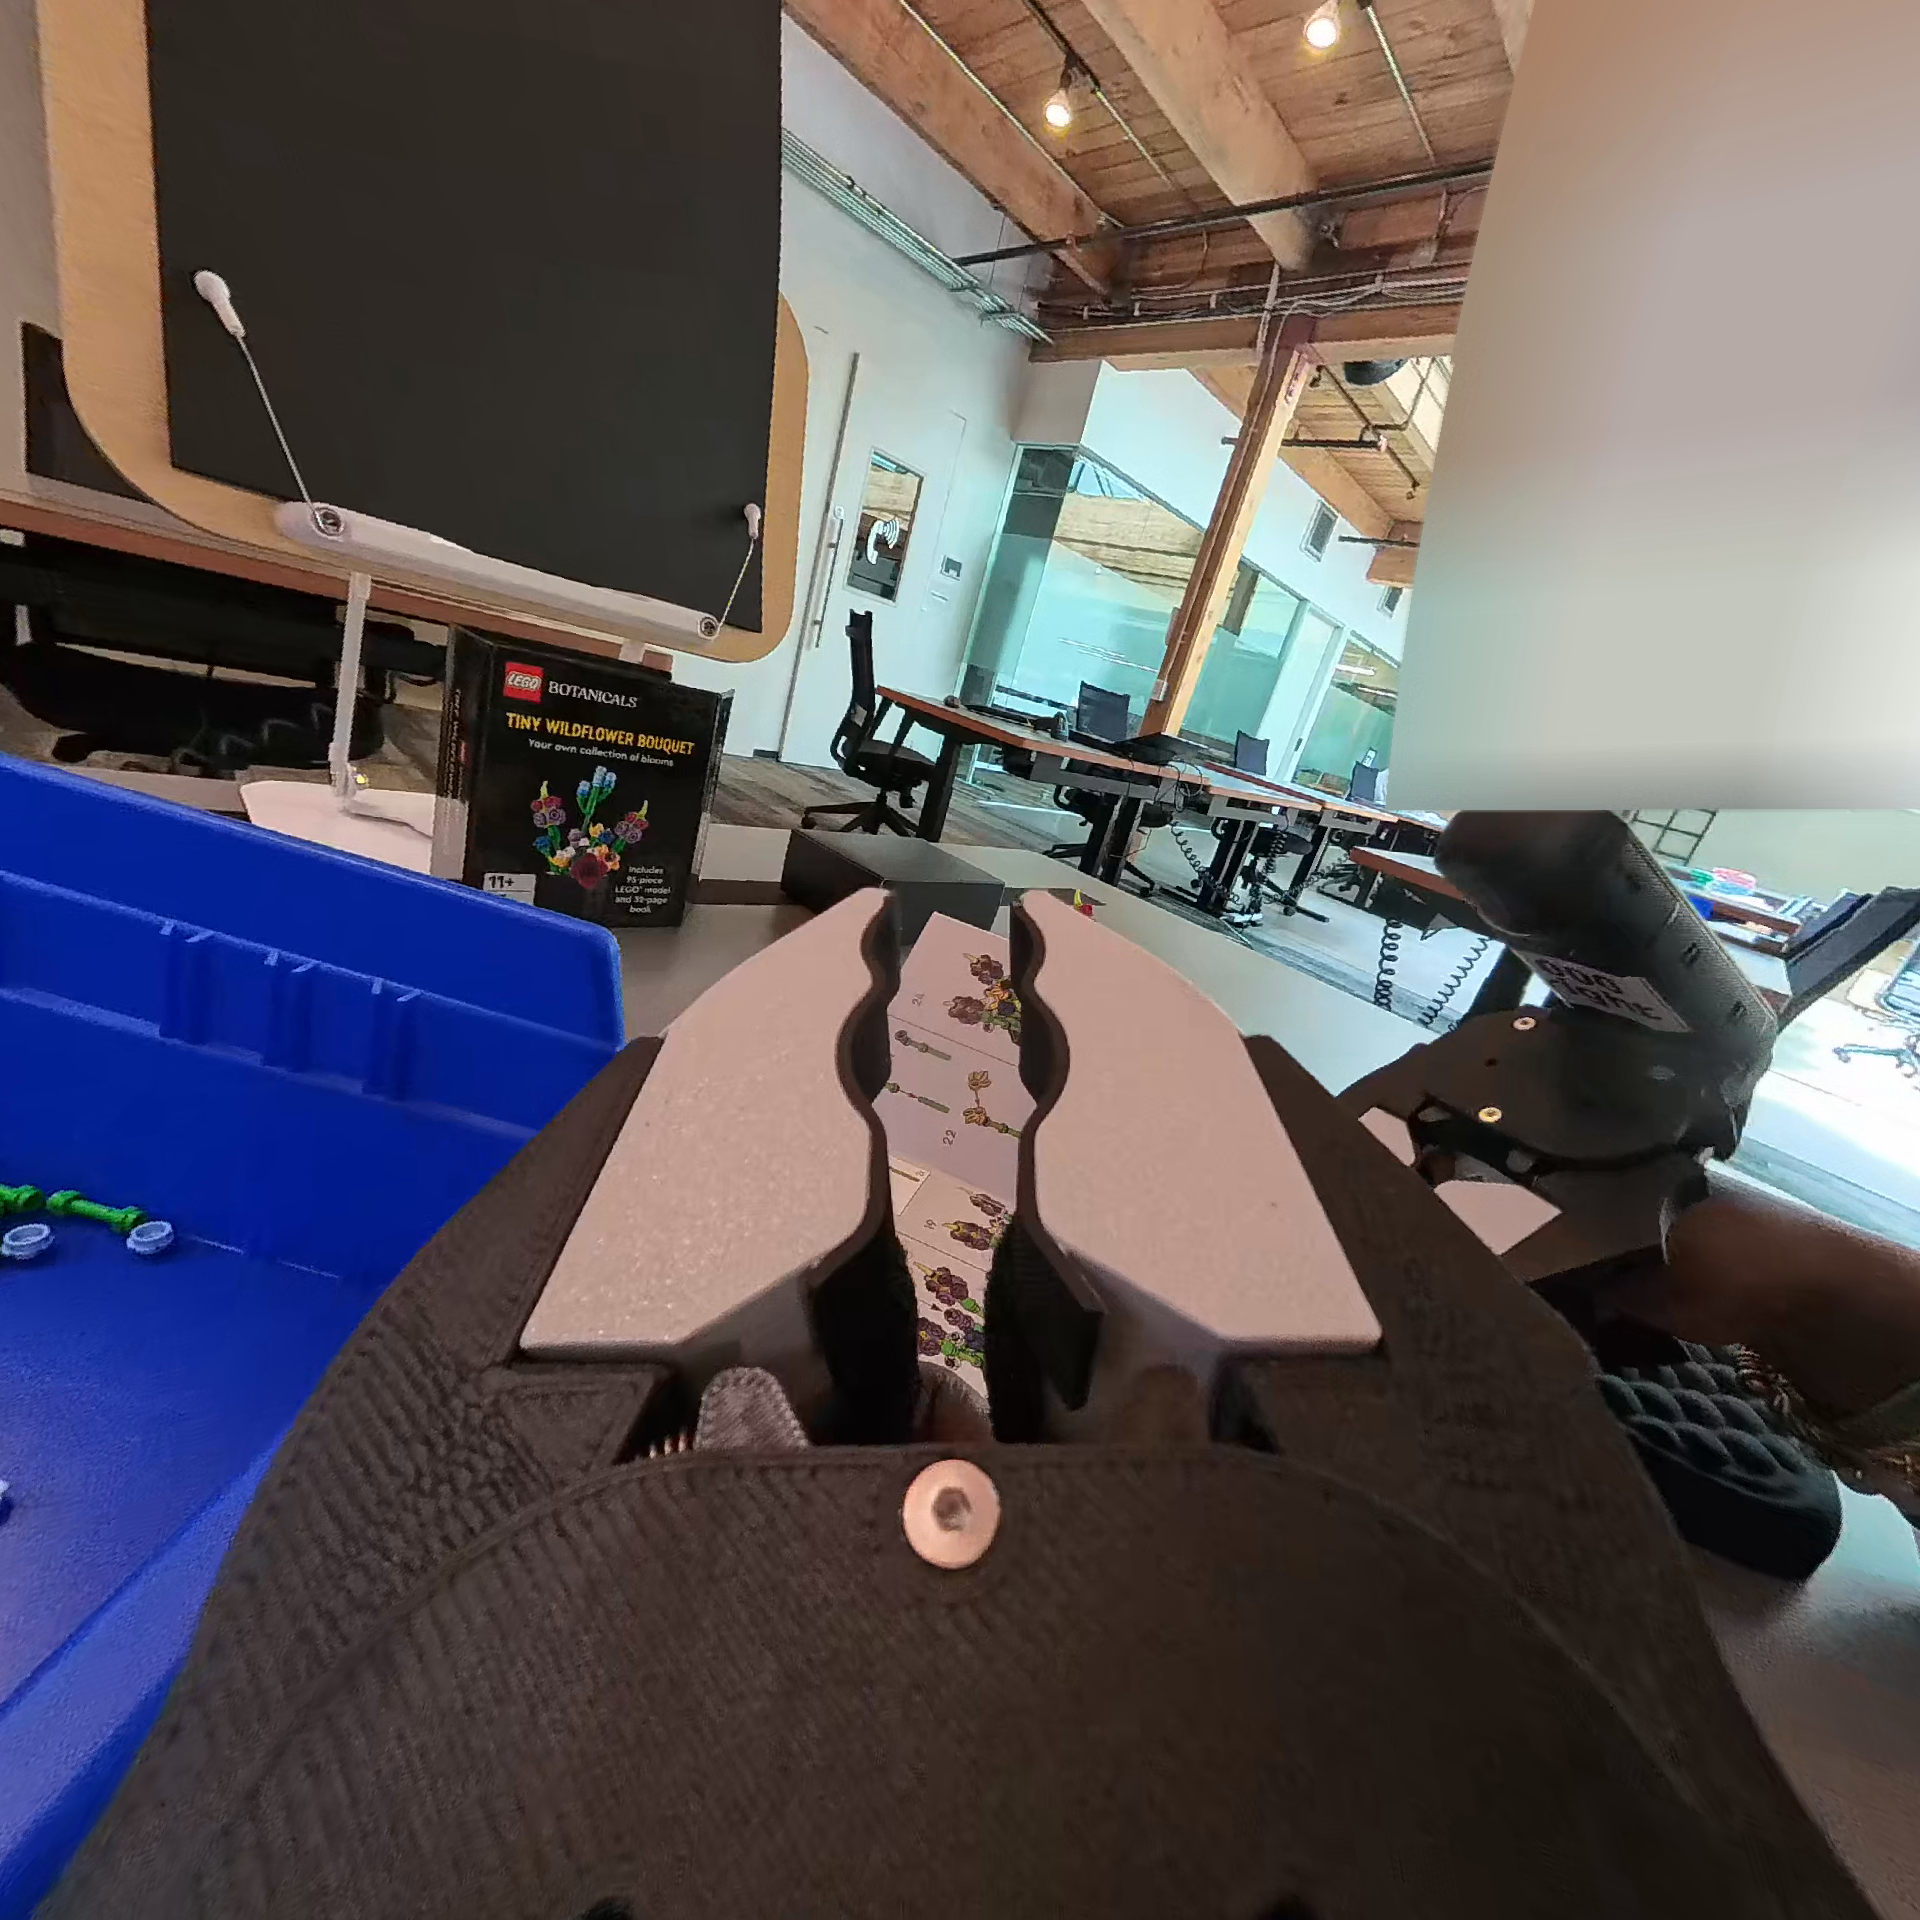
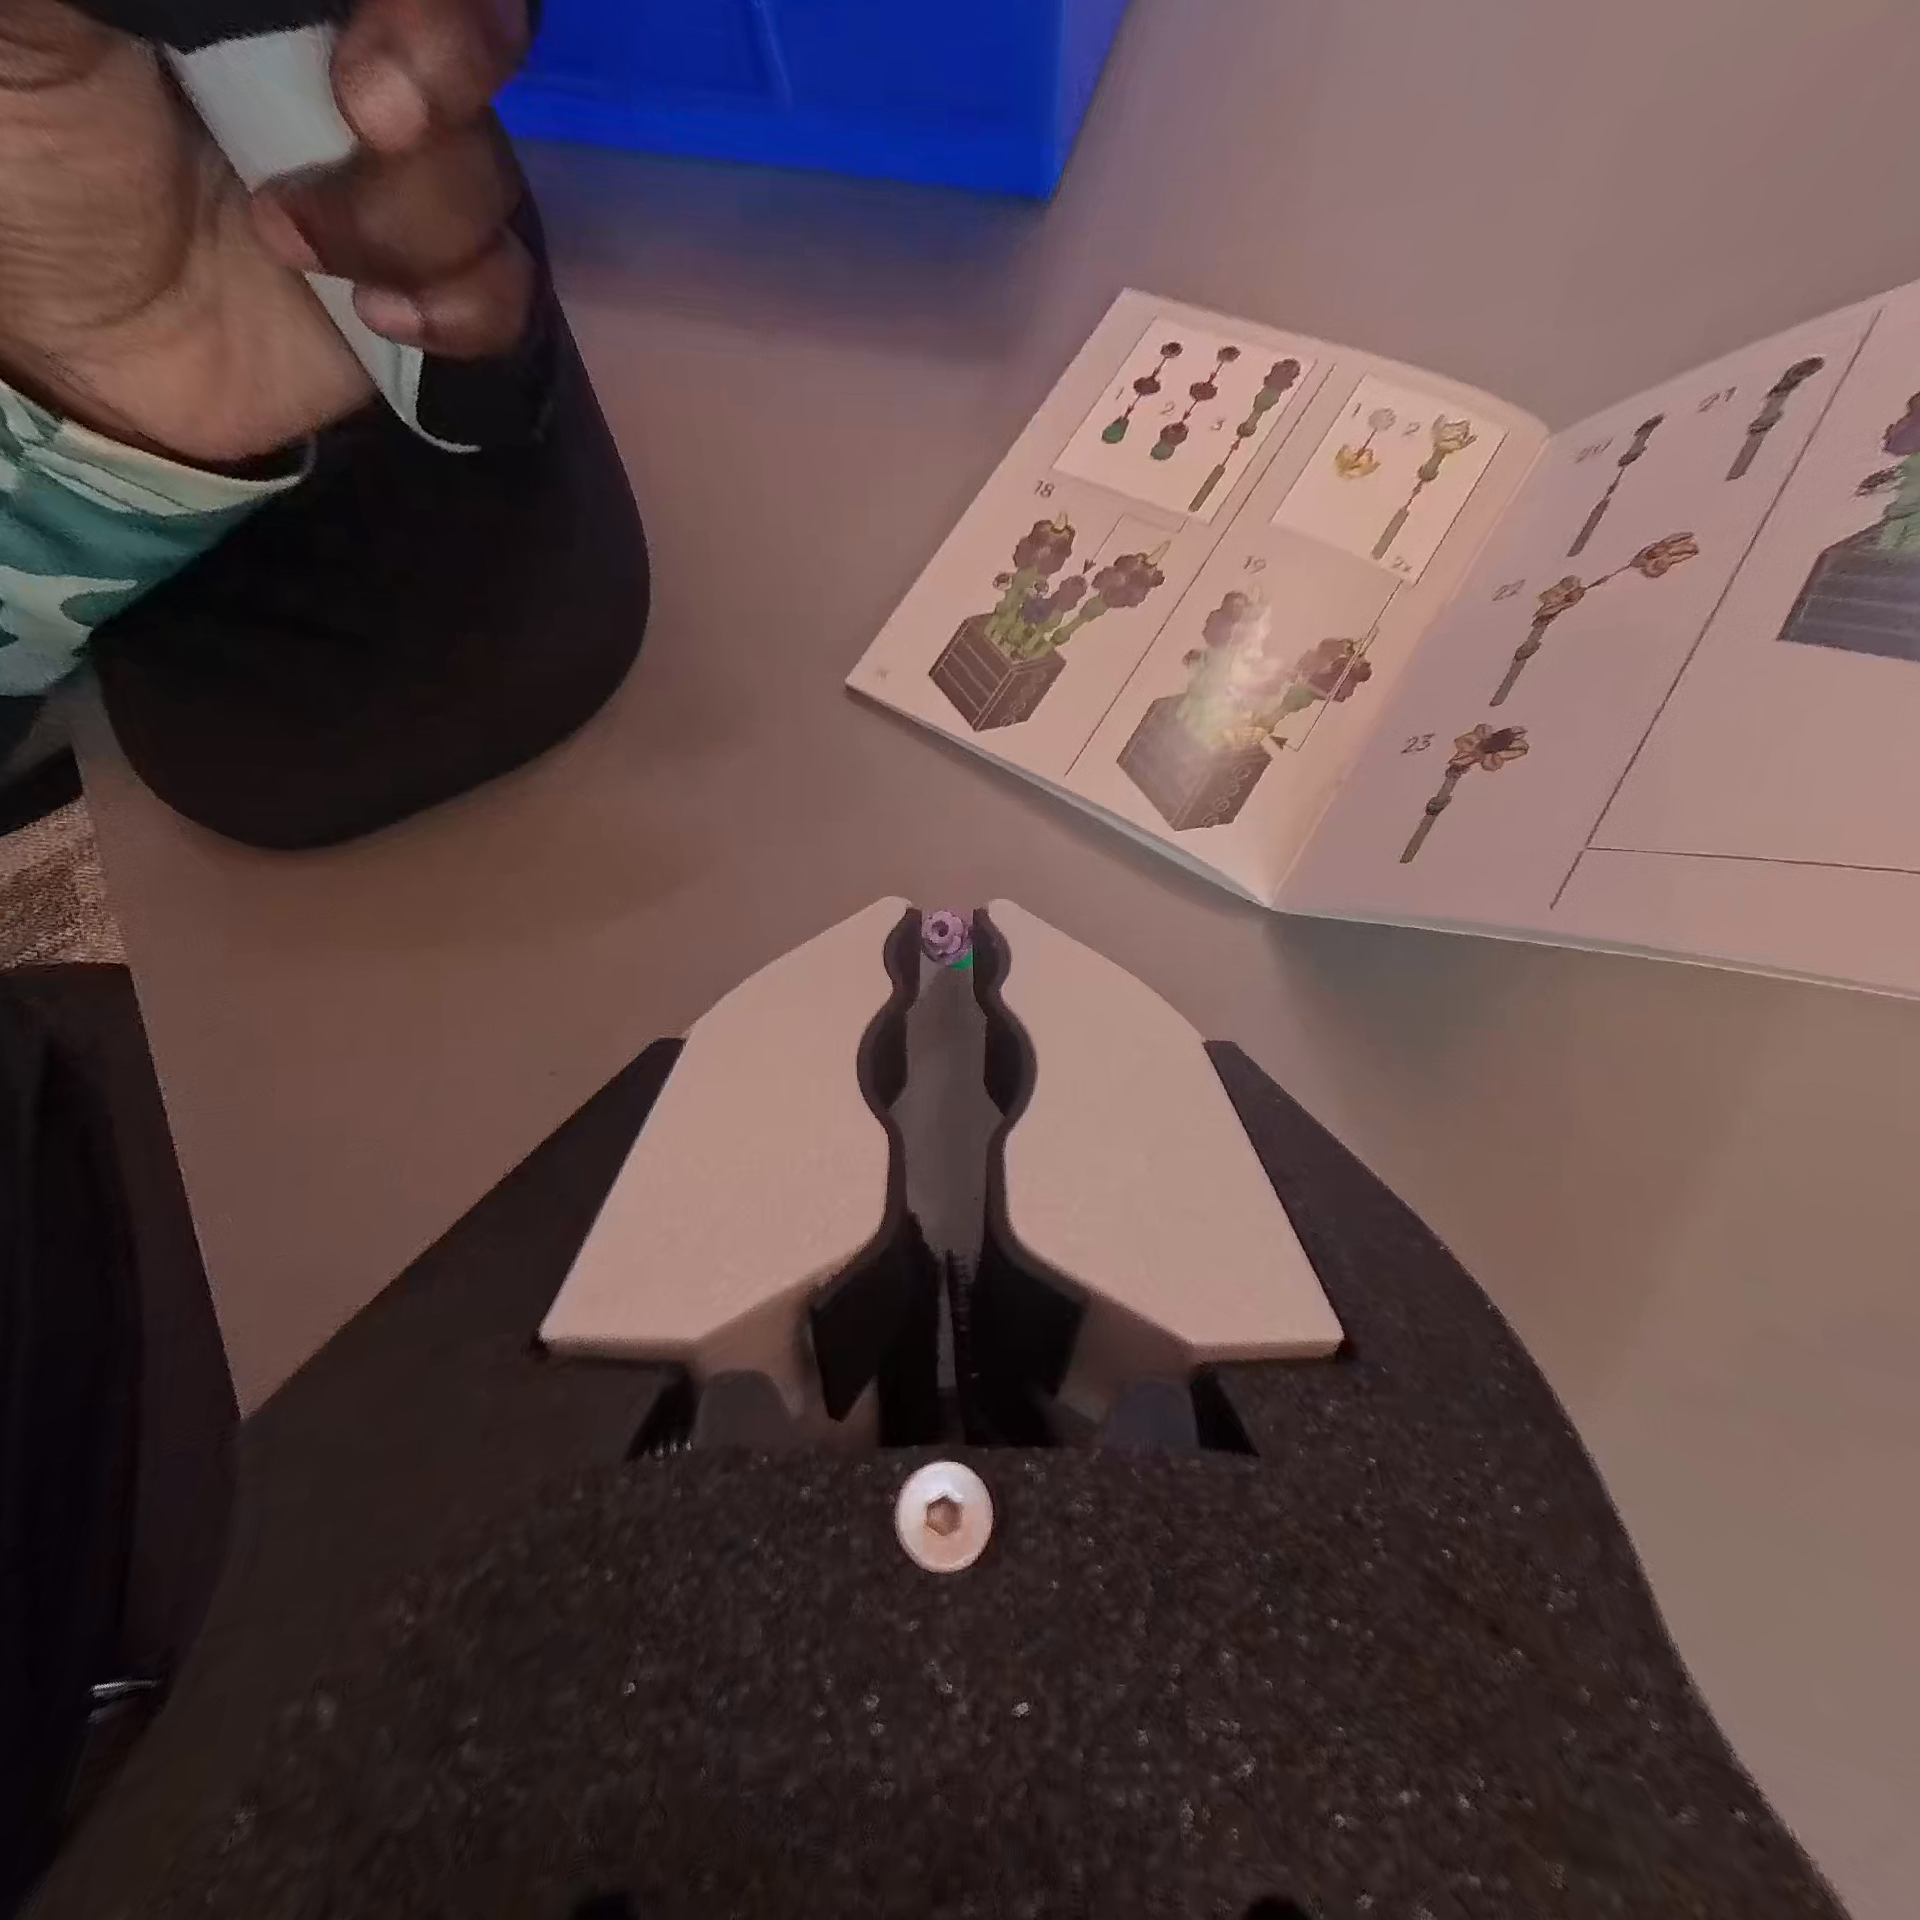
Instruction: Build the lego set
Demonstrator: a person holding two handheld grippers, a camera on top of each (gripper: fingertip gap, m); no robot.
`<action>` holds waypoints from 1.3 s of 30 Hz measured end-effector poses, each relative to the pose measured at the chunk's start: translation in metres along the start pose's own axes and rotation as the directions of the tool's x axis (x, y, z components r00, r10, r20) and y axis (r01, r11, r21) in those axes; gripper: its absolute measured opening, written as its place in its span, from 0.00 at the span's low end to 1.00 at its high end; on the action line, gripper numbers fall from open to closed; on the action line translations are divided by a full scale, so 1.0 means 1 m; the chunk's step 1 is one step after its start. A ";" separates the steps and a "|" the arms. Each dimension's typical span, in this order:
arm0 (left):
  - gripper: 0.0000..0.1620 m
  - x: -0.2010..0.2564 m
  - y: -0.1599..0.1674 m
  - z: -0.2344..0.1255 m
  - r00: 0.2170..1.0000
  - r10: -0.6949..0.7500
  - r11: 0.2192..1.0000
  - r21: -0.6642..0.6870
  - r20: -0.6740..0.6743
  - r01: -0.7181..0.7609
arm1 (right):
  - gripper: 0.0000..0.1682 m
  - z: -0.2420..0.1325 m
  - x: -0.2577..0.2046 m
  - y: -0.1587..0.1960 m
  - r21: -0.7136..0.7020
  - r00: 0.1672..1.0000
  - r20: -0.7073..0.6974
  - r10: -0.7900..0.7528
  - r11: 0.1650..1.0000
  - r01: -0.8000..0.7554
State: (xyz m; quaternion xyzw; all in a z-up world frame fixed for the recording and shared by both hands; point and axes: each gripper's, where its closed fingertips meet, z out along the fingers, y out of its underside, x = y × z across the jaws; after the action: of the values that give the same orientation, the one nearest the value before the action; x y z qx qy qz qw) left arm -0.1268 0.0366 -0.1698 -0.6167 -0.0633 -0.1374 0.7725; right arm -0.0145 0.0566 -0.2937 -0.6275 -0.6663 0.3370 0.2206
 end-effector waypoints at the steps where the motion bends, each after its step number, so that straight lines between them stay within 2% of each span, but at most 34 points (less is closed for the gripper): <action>1: 0.12 0.000 0.000 0.000 1.000 0.001 1.000 -0.002 -0.001 -0.001 | 0.06 0.000 0.000 0.000 -0.004 1.000 0.000 -0.003 1.000 0.003; 8: 0.12 0.001 0.001 0.001 1.000 -0.003 1.000 -0.006 -0.011 0.003 | 0.06 0.002 0.000 0.004 -0.035 1.000 0.007 0.002 0.999 -0.002; 12: 0.12 0.003 0.003 0.001 1.000 0.013 1.000 -0.015 -0.018 -0.014 | 0.12 0.000 -0.002 0.001 -0.009 1.000 0.019 -0.005 1.000 0.005; 17: 0.13 0.007 0.004 0.003 0.999 0.031 0.999 -0.025 -0.033 -0.032 | 0.20 -0.020 -0.003 -0.015 0.160 0.994 0.079 -0.074 0.985 0.060; 21: 0.13 0.012 0.007 0.004 0.997 0.063 0.997 -0.041 -0.047 -0.065 | 0.21 -0.049 0.003 -0.042 0.437 0.985 0.048 -0.167 0.890 0.129; 24: 0.13 0.018 0.010 0.005 0.992 0.106 0.993 -0.054 -0.065 -0.109 | 0.20 -0.068 0.011 -0.054 0.584 0.991 0.083 -0.109 0.810 0.040; 28: 0.13 0.028 0.012 0.006 0.977 0.189 0.978 -0.068 -0.097 -0.196 | 0.19 -0.088 0.018 -0.058 0.682 0.984 0.171 -0.052 0.727 -0.080; 31: 0.12 0.036 0.010 0.002 0.954 0.252 0.956 -0.112 -0.161 -0.272 | 0.18 -0.098 0.019 -0.060 0.730 0.983 0.175 -0.051 0.677 -0.095; 34: 0.13 0.025 -0.008 -0.009 0.916 0.344 0.893 -0.230 -0.207 -0.387 | 0.17 -0.101 0.020 -0.060 0.743 0.983 0.177 -0.050 0.662 -0.100; 36: 0.13 0.001 -0.028 -0.018 0.883 0.413 0.817 -0.338 -0.222 -0.467 | 0.18 -0.101 0.019 -0.060 0.737 0.979 0.200 -0.050 0.666 -0.117; 37: 0.13 -0.012 -0.035 -0.021 0.866 0.432 0.763 -0.410 -0.252 -0.500 | 0.18 -0.100 0.018 -0.060 0.732 0.976 0.213 -0.051 0.670 -0.125; 39: 0.15 -0.046 -0.038 -0.026 0.836 0.434 0.607 -0.577 -0.335 -0.546 | 0.18 -0.098 0.017 -0.059 0.722 0.973 0.223 -0.054 0.680 -0.128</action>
State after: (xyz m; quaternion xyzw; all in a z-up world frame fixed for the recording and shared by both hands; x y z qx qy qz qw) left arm -0.1831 0.0097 -0.1528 -0.8257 0.2231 0.0174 0.5179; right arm 0.0129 0.0911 -0.1867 -0.4576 -0.4837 0.6487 0.3686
